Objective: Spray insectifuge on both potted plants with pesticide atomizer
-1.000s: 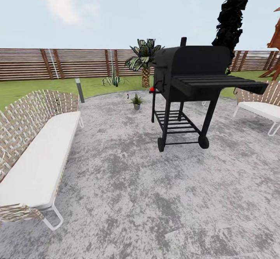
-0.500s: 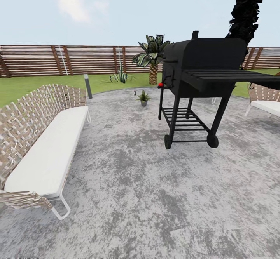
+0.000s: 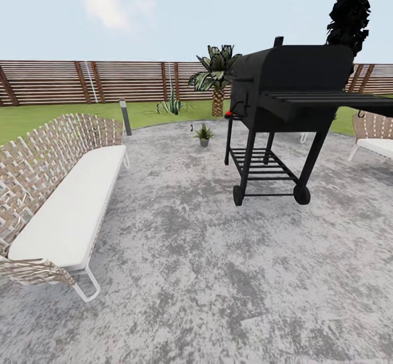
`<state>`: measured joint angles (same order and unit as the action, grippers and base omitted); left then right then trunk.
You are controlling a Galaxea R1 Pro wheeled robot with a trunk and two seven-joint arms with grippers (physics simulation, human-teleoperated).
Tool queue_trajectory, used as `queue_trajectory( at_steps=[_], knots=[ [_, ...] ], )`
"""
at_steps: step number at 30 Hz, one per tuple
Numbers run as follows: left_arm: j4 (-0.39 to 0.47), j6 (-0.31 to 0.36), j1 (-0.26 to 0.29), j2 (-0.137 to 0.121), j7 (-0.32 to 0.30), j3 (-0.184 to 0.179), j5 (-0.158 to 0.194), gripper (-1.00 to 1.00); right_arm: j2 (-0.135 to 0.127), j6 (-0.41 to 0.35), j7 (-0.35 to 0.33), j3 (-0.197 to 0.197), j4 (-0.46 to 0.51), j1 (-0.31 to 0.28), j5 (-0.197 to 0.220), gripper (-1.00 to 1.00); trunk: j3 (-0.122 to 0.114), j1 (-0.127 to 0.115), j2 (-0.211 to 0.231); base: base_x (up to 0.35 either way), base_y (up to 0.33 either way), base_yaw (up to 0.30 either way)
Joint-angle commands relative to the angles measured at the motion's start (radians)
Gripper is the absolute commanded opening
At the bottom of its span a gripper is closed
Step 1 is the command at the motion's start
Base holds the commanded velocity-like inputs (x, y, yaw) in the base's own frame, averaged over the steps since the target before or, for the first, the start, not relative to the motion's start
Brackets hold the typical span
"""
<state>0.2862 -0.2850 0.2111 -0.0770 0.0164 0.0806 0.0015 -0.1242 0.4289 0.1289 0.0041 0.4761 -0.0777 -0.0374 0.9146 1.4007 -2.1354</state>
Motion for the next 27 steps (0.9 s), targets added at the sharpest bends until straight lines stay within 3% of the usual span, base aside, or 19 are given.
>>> queue_trajectory(
  at_steps=[1,10,27],
  knots=[
    [-0.001,-0.003,0.001,0.0,0.0,0.002,0.0,1.0,0.0,0.002,0.005,0.001,-0.001,-0.001,-0.004,1.0,0.004,0.004,-0.008,0.0,0.0,0.0],
    [-0.001,-0.003,0.001,0.001,0.0,0.002,-0.002,1.0,0.0,0.002,0.004,0.001,-0.001,-0.001,-0.004,1.0,0.032,0.038,-0.071,0.0,0.0,0.0],
    [-0.001,-0.003,0.0,0.002,0.0,0.002,-0.002,1.0,0.0,0.002,0.003,0.001,-0.001,-0.001,-0.004,1.0,0.032,0.038,-0.071,0.033,0.0,0.0]
  ],
)
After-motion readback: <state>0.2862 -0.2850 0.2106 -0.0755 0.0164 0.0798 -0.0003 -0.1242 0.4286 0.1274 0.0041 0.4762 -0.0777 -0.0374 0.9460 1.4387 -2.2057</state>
